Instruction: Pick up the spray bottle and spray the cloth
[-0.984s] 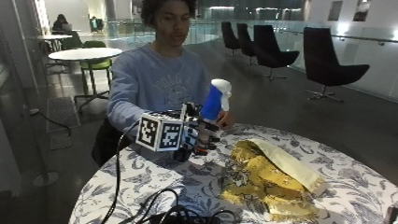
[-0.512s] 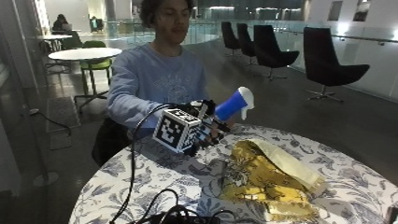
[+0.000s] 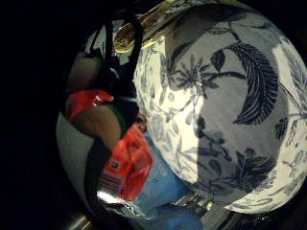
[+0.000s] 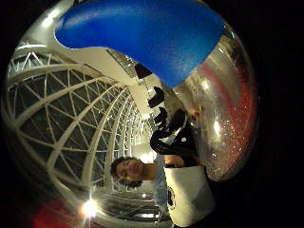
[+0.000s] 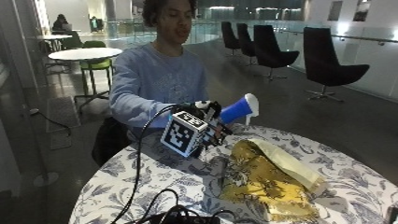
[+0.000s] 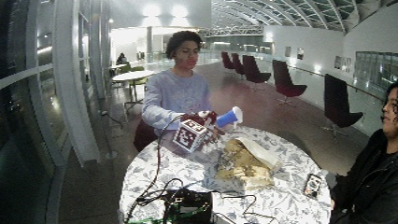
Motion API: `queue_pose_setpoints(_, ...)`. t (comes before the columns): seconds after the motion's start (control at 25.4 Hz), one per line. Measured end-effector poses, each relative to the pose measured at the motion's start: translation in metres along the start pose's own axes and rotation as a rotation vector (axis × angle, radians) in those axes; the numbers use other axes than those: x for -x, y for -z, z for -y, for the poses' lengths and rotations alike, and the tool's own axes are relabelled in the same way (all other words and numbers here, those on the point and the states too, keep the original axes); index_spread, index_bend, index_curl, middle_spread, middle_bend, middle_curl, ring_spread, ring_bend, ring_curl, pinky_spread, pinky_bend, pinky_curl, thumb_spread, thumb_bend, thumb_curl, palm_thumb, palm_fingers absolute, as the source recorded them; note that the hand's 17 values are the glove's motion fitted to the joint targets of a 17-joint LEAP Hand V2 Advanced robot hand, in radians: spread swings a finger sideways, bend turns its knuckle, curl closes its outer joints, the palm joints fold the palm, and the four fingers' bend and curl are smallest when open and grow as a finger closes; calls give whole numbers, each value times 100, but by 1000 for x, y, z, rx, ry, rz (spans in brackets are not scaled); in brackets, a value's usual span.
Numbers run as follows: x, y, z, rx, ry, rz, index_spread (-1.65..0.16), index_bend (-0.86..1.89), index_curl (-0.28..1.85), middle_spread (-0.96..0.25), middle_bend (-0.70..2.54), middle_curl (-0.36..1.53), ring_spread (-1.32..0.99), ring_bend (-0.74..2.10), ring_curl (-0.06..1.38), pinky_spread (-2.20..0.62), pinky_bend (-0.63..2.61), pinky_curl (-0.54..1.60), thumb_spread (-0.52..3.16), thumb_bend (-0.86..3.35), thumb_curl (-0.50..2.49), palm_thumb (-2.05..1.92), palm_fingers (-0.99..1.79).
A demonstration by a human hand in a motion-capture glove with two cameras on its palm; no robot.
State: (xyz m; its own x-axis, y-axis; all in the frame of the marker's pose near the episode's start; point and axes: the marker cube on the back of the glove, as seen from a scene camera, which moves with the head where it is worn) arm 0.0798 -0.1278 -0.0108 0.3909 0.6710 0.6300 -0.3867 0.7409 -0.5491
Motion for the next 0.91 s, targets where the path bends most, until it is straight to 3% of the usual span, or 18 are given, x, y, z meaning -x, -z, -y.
queue_pose_setpoints(0.91,-9,-19,3,21,-23,63,-21,4,8,0,42,45,8,72,41,26,55,38,93,-2,61,78,82)
